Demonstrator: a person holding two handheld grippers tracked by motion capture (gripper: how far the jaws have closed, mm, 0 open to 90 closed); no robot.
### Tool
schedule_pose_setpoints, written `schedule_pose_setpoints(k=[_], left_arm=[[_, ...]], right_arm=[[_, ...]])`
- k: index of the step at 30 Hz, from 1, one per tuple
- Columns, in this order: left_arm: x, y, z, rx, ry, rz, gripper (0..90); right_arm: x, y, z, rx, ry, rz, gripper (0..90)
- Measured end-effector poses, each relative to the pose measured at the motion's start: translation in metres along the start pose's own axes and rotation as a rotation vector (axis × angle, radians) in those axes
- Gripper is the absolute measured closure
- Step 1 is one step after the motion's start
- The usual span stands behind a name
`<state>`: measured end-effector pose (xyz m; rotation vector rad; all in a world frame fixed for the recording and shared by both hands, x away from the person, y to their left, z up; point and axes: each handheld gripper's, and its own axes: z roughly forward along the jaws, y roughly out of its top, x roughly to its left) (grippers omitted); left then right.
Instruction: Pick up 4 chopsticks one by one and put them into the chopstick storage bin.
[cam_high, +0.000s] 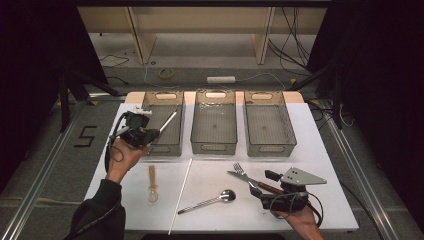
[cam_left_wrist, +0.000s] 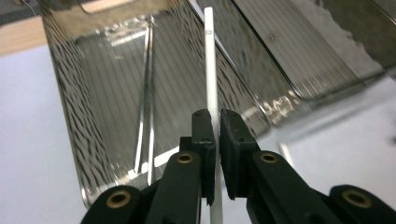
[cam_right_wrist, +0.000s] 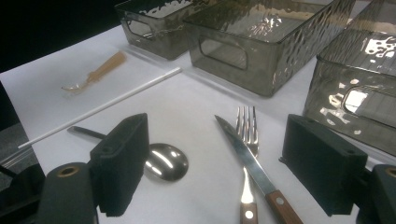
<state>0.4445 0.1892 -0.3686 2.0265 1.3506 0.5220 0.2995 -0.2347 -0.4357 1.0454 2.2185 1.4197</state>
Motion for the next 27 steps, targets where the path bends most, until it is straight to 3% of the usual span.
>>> schedule_pose_setpoints(k=[6, 15, 19, 27], left_arm=[[0.016, 0.016, 0.021, -0.008, 0.034, -0.01, 84.4], [0.041, 0.027, 0.058, -0.023, 0.045, -0.041, 84.4], [0.045, 0.031, 0.068, -0.032, 0.055, -0.04, 84.3], [0.049, 0.034, 0.087, -0.003, 0.057, -0.041, 84.2]], right_arm=[[0.0, 0.0, 0.0, -0.001, 0.002, -0.001, 24.0], [0.0, 0.0, 0.0, -0.002, 0.006, 0.001, 24.0], [-0.001, 0.0, 0.0, -0.001, 0.013, 0.004, 24.0], [-0.001, 0.0, -0.001, -0.007, 0.015, 0.003, 24.0]])
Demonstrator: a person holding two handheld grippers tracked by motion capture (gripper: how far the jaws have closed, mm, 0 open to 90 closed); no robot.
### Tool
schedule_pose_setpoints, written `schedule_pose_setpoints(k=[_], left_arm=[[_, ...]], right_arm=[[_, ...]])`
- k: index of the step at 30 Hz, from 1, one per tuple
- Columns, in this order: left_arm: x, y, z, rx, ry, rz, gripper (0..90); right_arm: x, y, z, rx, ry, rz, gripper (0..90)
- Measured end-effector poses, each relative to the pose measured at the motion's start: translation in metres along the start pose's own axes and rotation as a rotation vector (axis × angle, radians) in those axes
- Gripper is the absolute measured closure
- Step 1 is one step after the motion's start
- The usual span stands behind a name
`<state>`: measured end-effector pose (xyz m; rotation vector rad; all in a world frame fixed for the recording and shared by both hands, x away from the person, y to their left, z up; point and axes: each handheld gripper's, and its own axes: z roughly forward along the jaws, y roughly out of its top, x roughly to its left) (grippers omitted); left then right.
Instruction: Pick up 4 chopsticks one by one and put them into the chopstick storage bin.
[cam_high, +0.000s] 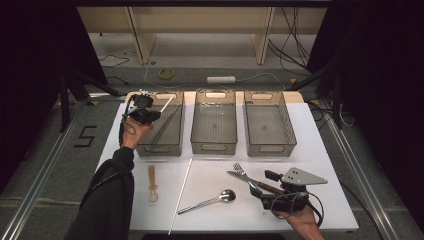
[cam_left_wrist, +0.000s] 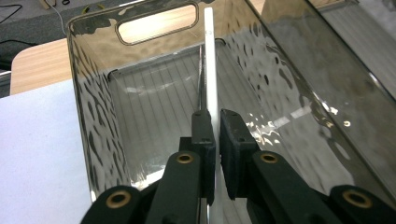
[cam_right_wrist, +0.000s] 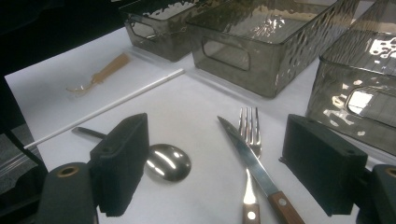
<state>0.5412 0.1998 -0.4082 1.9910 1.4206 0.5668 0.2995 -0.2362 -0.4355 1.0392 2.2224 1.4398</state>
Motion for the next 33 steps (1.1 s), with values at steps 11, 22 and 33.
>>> schedule_pose_setpoints(k=[11, 22, 33], left_arm=[[0.006, 0.0, 0.009, -0.013, -0.017, -0.005, 75.6], [-0.007, 0.007, -0.024, -0.006, -0.091, -0.024, 39.6], [-0.032, -0.008, -0.059, 0.034, -0.137, -0.015, 32.8]], right_arm=[[0.0, 0.0, 0.0, -0.001, 0.004, 0.0, 24.0], [0.0, 0.0, 0.001, 0.006, 0.002, 0.002, 24.0], [0.0, 0.0, 0.001, 0.005, -0.001, 0.002, 24.0]])
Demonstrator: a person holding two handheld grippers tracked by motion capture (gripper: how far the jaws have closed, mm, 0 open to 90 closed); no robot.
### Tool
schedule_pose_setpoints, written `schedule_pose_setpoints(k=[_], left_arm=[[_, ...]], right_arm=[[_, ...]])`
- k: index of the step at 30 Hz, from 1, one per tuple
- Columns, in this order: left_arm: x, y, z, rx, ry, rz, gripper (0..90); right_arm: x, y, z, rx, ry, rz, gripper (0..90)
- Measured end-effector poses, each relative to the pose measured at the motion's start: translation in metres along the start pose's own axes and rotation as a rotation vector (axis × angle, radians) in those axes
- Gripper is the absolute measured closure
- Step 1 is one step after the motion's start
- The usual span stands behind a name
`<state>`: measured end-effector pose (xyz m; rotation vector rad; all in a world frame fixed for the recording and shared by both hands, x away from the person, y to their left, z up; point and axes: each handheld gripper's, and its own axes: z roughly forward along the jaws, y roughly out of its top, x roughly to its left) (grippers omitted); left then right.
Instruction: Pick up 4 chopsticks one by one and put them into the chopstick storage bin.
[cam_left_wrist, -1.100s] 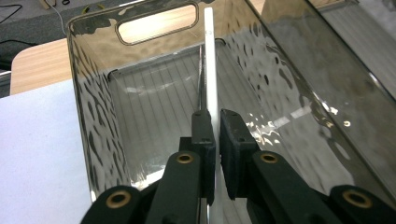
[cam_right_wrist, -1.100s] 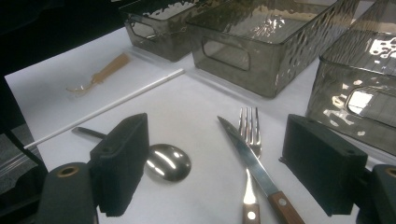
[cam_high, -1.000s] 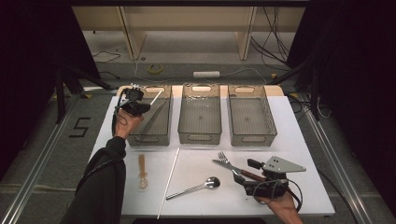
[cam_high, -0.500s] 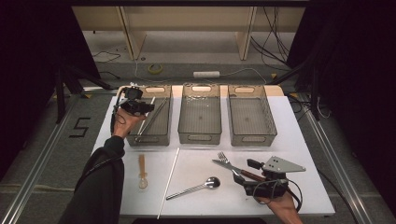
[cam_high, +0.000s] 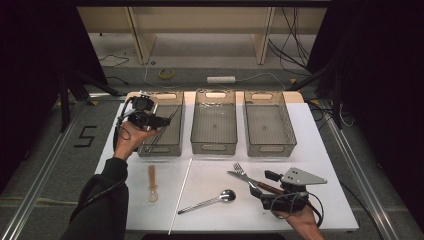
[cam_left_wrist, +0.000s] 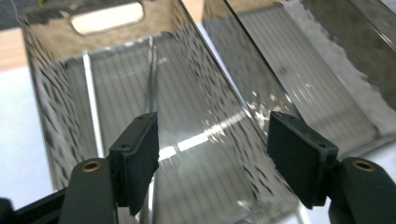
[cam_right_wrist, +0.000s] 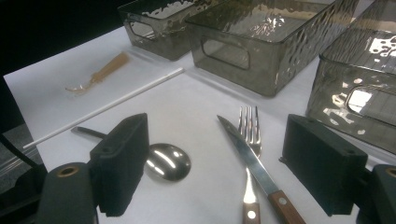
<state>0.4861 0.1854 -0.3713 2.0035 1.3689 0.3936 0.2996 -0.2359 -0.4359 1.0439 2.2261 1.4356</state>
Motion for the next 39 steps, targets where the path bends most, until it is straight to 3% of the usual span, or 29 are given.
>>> schedule_pose_setpoints(k=[8, 18, 26, 30, 39], left_arm=[[-0.018, -0.028, -0.016, 0.012, -0.018, 0.005, 30.8], [-0.04, -0.053, -0.021, 0.088, -0.007, 0.047, 29.7], [-0.05, -0.069, -0.022, 0.124, 0.004, 0.037, 28.9], [-0.055, -0.077, -0.023, 0.16, -0.007, 0.031, 29.1], [-0.073, -0.098, -0.013, 0.261, -0.041, 0.08, 32.6]], right_arm=[[0.0, 0.0, 0.001, 0.0, -0.002, -0.001, 23.9], [0.002, 0.001, 0.0, -0.002, -0.002, -0.009, 23.9], [0.003, 0.001, 0.0, -0.003, -0.004, -0.012, 23.9], [0.003, 0.001, 0.0, 0.0, -0.005, -0.012, 23.8], [0.004, 0.001, 0.0, 0.0, -0.006, -0.016, 23.8]])
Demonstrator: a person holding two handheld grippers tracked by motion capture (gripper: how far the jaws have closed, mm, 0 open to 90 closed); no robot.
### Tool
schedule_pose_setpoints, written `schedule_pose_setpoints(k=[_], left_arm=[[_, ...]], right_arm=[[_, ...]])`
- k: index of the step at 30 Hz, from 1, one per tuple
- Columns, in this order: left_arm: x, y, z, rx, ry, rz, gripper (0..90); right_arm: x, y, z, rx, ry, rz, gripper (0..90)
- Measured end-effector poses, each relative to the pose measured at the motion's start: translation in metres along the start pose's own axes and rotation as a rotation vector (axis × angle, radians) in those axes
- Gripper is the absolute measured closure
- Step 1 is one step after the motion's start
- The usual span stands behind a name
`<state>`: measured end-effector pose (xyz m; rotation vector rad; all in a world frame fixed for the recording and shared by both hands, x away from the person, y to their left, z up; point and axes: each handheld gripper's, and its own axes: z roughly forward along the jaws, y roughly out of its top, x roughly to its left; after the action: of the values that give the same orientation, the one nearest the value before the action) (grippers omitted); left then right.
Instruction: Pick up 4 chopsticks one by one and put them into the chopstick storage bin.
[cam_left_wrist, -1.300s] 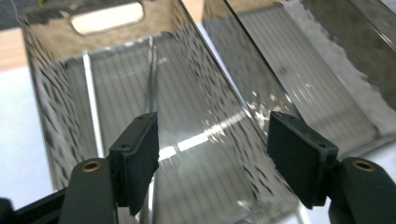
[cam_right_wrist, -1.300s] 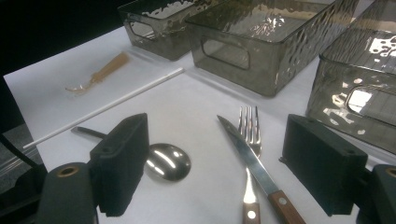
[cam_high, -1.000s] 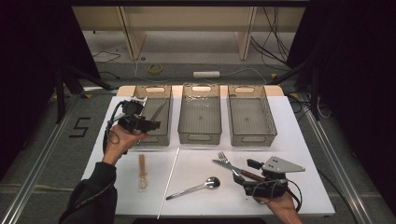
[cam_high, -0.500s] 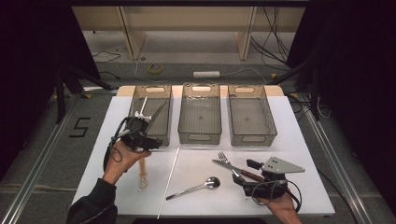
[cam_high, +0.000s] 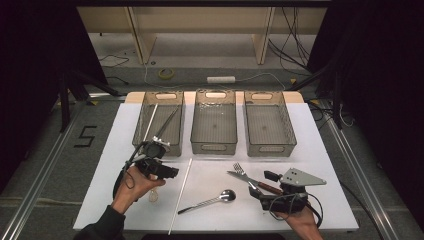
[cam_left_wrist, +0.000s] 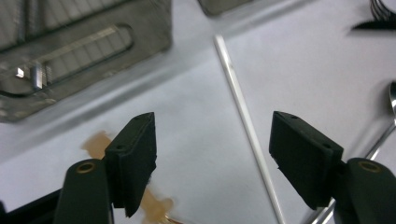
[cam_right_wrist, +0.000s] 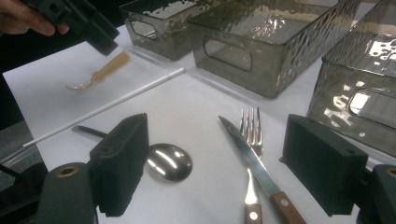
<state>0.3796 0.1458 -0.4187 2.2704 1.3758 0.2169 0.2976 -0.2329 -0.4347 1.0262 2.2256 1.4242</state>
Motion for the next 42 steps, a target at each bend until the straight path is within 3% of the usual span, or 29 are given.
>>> schedule_pose_setpoints(k=[7, 10, 27, 42], left_arm=[[-0.012, -0.007, 0.014, 0.077, -0.01, 0.05, 38.1], [-0.016, -0.009, 0.018, 0.088, -0.014, 0.057, 40.0], [-0.031, -0.015, 0.038, 0.141, -0.042, 0.109, 55.0], [-0.036, -0.017, 0.047, 0.159, -0.018, 0.121, 65.5]], right_arm=[[0.0, 0.0, 0.0, -0.001, -0.002, -0.001, 23.8], [0.0, 0.0, 0.0, 0.0, -0.001, -0.003, 23.8], [0.0, 0.0, 0.0, 0.0, -0.001, -0.002, 23.9], [0.0, 0.0, 0.0, 0.0, -0.001, -0.005, 23.9]])
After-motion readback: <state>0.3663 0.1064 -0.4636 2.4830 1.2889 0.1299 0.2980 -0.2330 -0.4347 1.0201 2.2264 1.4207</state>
